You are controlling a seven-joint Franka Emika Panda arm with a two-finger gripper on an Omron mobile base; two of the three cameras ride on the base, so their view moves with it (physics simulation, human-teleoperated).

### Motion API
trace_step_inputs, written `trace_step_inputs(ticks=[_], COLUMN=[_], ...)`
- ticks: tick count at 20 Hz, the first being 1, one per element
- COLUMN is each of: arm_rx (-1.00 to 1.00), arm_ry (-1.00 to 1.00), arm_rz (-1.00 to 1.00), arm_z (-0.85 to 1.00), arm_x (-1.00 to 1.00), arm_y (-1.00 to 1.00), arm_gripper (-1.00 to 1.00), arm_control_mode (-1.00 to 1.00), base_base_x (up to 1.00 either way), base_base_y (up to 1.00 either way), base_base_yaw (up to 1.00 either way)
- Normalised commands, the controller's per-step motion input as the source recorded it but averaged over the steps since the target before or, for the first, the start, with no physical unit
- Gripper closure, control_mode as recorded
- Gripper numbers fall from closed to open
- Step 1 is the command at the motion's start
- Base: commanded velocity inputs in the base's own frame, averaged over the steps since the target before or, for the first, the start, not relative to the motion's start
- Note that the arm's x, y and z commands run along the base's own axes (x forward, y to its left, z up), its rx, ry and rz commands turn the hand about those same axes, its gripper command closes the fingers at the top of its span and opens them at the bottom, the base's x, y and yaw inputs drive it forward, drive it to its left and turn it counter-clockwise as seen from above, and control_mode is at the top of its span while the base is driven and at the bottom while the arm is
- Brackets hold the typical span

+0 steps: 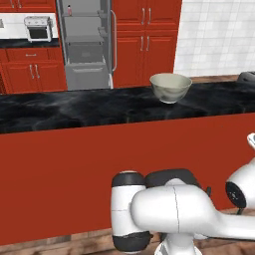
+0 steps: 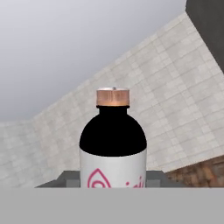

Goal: Open the fridge, grab two sodas, and place both sodas inside the bowl with ice on the dining counter.

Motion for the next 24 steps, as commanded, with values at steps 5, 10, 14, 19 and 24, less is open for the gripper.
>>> trace_step_inputs(ticks=[5, 10, 14, 19, 24], arm_rx=[0.41, 0.44, 0.42, 0.37, 0.35], arm_ry=[-0.32, -0.33, -0.29, -0.26, -0.24], arm_rz=[0.13, 0.12, 0.11, 0.10, 0.07], arm_z=[0.66, 0.62, 0.70, 0.80, 0.88], arm_x=[0.20, 0.21, 0.27, 0.21, 0.13], arm_y=[0.20, 0.15, 0.37, 0.51, 0.52], arm_gripper=[1.00, 1.00, 1.00, 1.00, 1.00], arm_control_mode=[-1.00, -1.00, -1.00, -1.00, -1.00], base_base_x=[0.00, 0.00, 0.00, 0.00, 0.00], base_base_y=[0.00, 0.00, 0.00, 0.00, 0.00], base_base_yaw=[0.00, 0.00, 0.00, 0.00, 0.00])
